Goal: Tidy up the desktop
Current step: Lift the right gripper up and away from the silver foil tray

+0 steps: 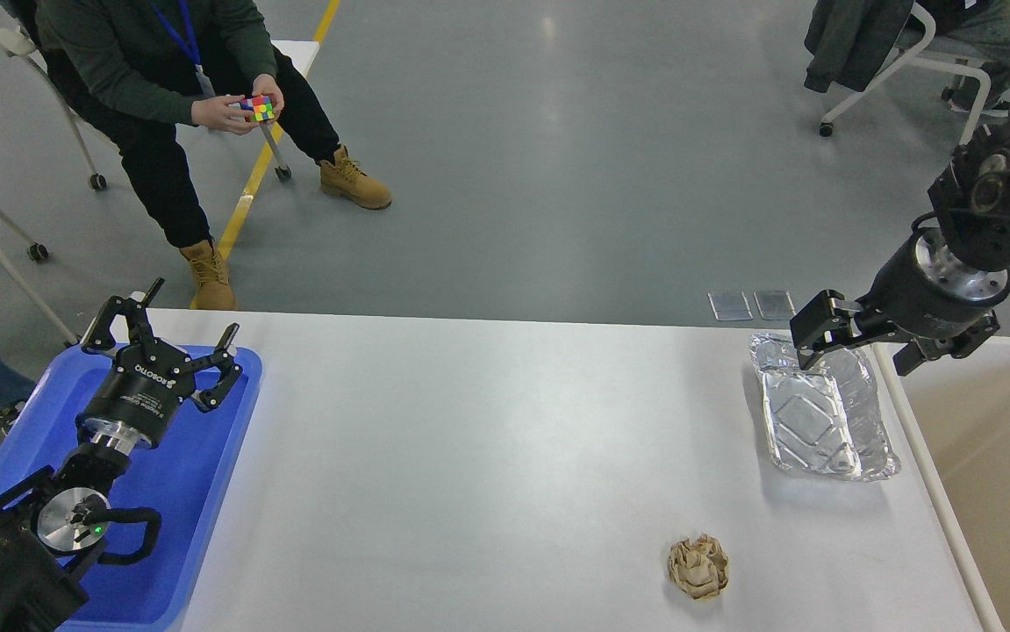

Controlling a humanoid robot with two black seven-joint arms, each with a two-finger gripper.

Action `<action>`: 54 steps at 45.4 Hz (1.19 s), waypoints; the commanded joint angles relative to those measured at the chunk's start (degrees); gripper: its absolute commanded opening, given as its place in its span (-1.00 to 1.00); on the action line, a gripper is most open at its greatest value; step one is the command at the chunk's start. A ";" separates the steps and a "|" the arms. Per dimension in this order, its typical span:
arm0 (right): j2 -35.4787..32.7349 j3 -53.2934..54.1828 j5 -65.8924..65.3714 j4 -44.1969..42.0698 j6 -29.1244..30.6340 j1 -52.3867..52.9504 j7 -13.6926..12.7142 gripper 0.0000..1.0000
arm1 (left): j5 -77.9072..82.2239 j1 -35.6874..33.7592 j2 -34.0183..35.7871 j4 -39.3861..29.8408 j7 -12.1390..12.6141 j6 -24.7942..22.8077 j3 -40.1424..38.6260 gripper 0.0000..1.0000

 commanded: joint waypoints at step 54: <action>-1.70 3.72 0.44 -14.67 -1.47 -7.47 0.35 1.00 | -0.02 -0.01 0.00 0.00 -0.01 0.00 -0.03 0.98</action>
